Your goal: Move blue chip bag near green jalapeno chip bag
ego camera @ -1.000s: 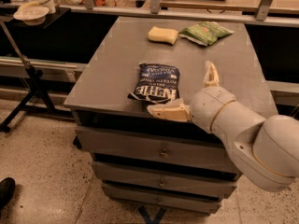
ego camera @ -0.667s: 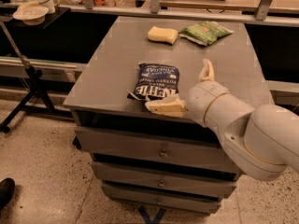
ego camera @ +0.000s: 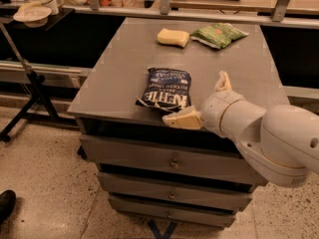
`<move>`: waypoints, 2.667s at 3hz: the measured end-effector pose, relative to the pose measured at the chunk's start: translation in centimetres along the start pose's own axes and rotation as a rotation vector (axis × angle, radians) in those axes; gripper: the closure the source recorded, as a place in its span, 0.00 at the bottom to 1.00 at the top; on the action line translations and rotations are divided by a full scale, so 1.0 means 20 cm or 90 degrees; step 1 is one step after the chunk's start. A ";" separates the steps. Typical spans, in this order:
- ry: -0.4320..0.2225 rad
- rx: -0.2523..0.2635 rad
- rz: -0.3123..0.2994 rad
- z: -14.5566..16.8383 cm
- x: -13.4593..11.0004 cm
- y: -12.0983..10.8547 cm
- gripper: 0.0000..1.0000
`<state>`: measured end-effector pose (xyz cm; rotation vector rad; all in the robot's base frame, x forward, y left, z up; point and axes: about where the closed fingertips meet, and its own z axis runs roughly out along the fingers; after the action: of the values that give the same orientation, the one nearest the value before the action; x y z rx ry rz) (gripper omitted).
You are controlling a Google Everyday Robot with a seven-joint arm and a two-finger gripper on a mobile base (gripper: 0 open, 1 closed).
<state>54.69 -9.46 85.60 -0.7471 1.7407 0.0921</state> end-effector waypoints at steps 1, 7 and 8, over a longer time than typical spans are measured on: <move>0.013 -0.004 -0.001 0.01 0.03 0.00 0.00; -0.017 0.077 0.053 0.00 0.02 -0.20 1.00; 0.001 0.173 0.051 0.01 0.09 -0.33 1.00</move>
Offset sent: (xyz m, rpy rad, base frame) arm 0.0041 0.0001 -0.0138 0.0420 0.0585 0.0378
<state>58.13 -15.44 85.98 -0.4791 1.7415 -0.0907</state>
